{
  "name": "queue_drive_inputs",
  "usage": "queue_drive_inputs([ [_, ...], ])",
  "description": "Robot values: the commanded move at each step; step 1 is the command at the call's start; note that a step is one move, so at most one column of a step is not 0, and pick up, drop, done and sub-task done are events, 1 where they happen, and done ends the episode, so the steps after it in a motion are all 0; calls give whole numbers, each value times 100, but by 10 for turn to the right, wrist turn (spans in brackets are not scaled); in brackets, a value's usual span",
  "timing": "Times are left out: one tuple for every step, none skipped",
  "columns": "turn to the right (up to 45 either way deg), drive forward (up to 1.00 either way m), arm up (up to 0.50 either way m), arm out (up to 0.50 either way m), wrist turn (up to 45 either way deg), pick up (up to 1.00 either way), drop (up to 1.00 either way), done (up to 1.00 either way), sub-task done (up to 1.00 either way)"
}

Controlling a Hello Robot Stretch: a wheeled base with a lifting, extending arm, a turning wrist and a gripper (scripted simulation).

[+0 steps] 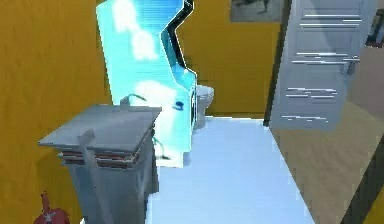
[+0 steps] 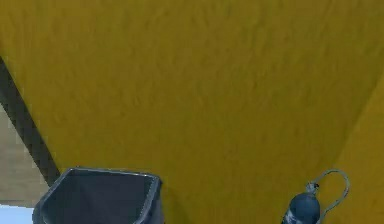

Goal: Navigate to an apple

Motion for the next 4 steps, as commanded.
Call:
queue_drive_inputs([
  [0, 90, 0, 0, 0, 0, 0, 0, 0],
  [450, 0, 0, 0, 0, 0, 0, 0, 0],
  [150, 0, 0, 0, 0, 0, 0, 0, 0],
  [0, 100, 0, 0, 0, 0, 0, 0, 0],
])
